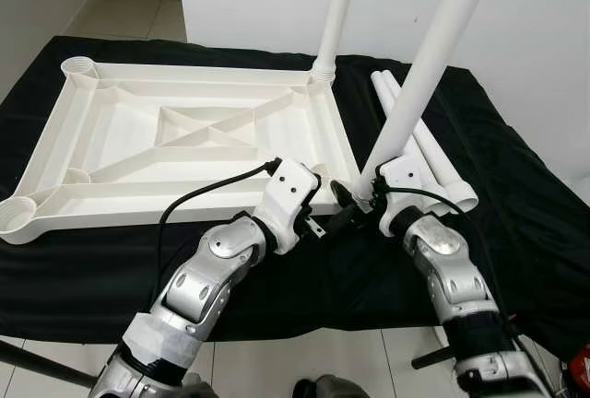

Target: Building children table

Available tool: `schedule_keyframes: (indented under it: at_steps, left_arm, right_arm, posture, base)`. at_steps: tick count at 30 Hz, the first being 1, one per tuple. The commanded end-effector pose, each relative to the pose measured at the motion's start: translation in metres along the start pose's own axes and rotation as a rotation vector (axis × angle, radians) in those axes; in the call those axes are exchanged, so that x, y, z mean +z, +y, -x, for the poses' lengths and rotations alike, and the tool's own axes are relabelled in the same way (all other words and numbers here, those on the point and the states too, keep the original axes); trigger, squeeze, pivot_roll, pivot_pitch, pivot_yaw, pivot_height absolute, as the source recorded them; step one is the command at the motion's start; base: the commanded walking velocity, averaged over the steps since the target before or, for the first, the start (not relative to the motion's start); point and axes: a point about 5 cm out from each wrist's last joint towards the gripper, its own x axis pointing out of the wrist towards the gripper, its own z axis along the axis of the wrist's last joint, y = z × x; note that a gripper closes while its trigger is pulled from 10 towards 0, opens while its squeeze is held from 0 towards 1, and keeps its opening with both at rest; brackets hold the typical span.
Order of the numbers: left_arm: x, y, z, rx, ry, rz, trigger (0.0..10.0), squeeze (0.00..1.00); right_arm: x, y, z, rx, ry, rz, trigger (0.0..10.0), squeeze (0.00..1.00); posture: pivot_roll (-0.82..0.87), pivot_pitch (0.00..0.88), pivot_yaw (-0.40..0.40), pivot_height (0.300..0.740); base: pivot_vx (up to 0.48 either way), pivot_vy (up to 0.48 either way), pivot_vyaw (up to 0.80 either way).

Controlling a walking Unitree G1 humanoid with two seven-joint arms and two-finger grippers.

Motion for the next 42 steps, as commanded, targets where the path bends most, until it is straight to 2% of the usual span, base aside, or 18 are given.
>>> schedule_keyframes:
  at_steps: [1, 3, 4, 5, 6, 13, 26, 27, 35, 36, 37, 40, 41, 42]
  left_arm:
    - [0.000, -0.006, -0.001, -0.072, 0.002, 0.005, 10.0, 0.00]
    - [0.000, -0.007, 0.000, -0.075, 0.004, 0.005, 10.0, 0.00]
    - [0.000, -0.008, 0.000, -0.080, 0.005, 0.005, 10.0, 0.00]
    - [0.000, -0.008, 0.000, -0.080, 0.005, 0.005, 10.0, 0.00]
    - [0.000, -0.008, 0.000, -0.080, 0.006, 0.004, 10.0, 0.00]
    - [0.000, -0.006, 0.001, -0.069, 0.007, 0.005, 10.0, 0.00]
    - [0.001, -0.007, 0.002, -0.075, 0.009, 0.012, 10.0, 0.00]
    - [0.000, -0.007, 0.002, -0.076, 0.010, 0.012, 10.0, 0.00]
    - [0.000, -0.009, 0.002, -0.084, 0.011, 0.016, 10.0, 0.00]
    - [0.000, -0.009, 0.002, -0.085, 0.011, 0.017, 10.0, 0.00]
    - [0.000, -0.009, 0.002, -0.085, 0.011, 0.017, 10.0, 0.00]
    - [0.000, -0.010, 0.002, -0.090, 0.013, 0.019, 10.0, 0.00]
    - [0.000, -0.010, 0.002, -0.090, 0.013, 0.019, 10.0, 0.00]
    - [0.000, -0.011, 0.002, -0.093, 0.013, 0.020, 10.0, 0.00]
  right_arm:
    - [-0.003, 0.003, -0.002, 0.030, 0.010, 0.005, 10.0, 0.00]
    - [-0.005, 0.002, -0.003, 0.046, 0.020, 0.016, 10.0, 0.00]
    - [-0.009, 0.001, -0.007, 0.078, 0.040, 0.026, 5.5, 0.00]
    - [-0.009, 0.001, -0.007, 0.078, 0.040, 0.026, 5.5, 0.00]
    - [-0.011, 0.001, -0.009, 0.093, 0.053, 0.027, 0.0, 0.00]
    - [-0.019, -0.002, -0.010, 0.143, 0.084, 0.005, 0.0, 0.00]
    - [-0.024, 0.001, -0.008, 0.120, 0.076, -0.030, 0.0, 0.00]
    - [-0.024, 0.003, -0.009, 0.102, 0.072, -0.044, 10.0, 0.00]
    - [-0.017, 0.010, -0.016, -0.015, 0.055, -0.099, 10.0, 0.00]
    - [-0.016, 0.013, -0.020, -0.069, 0.060, -0.129, 10.0, 0.00]
    - [-0.016, 0.013, -0.020, -0.069, 0.060, -0.129, 10.0, 0.00]
    - [-0.013, 0.025, -0.028, -0.227, 0.069, -0.211, 10.0, 0.00]
    - [-0.013, 0.025, -0.028, -0.227, 0.069, -0.211, 10.0, 0.00]
    - [-0.012, 0.030, -0.030, -0.287, 0.073, -0.229, 10.0, 0.00]
  posture:
    - [0.09, 0.000, -0.088, 0.740]
    - [0.09, 0.000, -0.086, 0.740]
    - [0.10, 0.000, -0.087, 0.740]
    - [0.10, 0.000, -0.087, 0.740]
    - [0.10, 0.000, -0.089, 0.740]
    - [0.10, 0.000, -0.091, 0.740]
    - [0.10, 0.007, -0.090, 0.740]
    - [0.10, 0.011, -0.087, 0.740]
    - [0.09, 0.011, -0.084, 0.740]
    - [0.09, 0.012, -0.083, 0.740]
    - [0.09, 0.012, -0.083, 0.740]
    - [0.09, 0.014, -0.083, 0.740]
    - [0.09, 0.014, -0.083, 0.740]
    - [0.09, 0.014, -0.083, 0.740]
  base:
    - [0.000, 0.000, 0.00]
    - [0.000, 0.000, 0.00]
    - [0.000, 0.000, 0.00]
    - [0.000, 0.000, 0.00]
    - [0.000, 0.000, 0.00]
    - [0.000, 0.000, 0.00]
    - [0.000, 0.000, 0.00]
    - [0.000, 0.000, 0.00]
    - [0.000, 0.000, 0.00]
    - [0.000, 0.000, 0.00]
    - [0.000, 0.000, 0.00]
    - [0.000, 0.000, 0.00]
    - [0.000, 0.000, 0.00]
    - [0.000, 0.000, 0.00]
